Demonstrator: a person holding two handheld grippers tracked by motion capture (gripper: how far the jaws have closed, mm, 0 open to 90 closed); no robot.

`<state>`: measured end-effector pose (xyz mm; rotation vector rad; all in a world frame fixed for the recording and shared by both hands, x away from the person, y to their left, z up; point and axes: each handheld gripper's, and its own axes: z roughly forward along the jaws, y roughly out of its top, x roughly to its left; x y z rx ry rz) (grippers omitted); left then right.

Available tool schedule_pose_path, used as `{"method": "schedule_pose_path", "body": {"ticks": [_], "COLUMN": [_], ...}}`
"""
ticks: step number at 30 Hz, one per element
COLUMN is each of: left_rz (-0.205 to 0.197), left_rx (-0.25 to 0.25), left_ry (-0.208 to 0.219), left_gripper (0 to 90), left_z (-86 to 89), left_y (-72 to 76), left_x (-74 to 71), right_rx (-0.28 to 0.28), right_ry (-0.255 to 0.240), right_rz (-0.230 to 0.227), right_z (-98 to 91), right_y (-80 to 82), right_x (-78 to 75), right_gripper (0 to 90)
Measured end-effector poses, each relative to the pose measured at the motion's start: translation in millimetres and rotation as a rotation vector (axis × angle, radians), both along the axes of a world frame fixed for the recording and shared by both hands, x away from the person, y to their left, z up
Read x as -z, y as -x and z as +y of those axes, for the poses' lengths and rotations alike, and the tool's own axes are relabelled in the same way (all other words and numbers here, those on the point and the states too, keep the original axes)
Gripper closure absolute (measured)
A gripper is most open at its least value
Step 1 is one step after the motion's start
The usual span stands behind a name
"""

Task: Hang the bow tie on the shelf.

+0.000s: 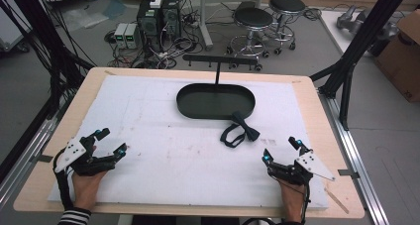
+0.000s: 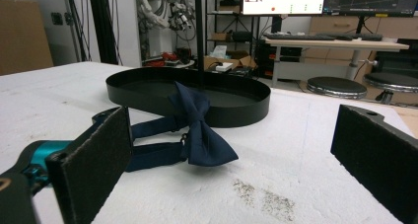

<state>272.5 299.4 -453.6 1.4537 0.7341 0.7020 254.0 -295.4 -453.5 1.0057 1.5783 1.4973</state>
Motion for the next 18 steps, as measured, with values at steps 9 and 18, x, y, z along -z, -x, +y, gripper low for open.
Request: {"method": "schedule_pose_path", "body": {"ticks": [9,18], "left_rz": [-0.004,0.005], "left_rx": [0.003,-0.002], "left_ry": [-0.006,-0.002], "left_gripper": [14.3,14.5], "left_z": [-0.4,0.0], "left_y": [0.4,-0.5], "left_x": [0.0,-0.2], "right_rx": [0.006,0.029], "right_ry": [0.001,-0.017], "right_rz": [-0.014,-0.039], "right_z": [-0.5,-1.0], "right_y": [0.5,4.3], "right_x": [0.2,1.3], "right_gripper": [1.5,1.4]}}
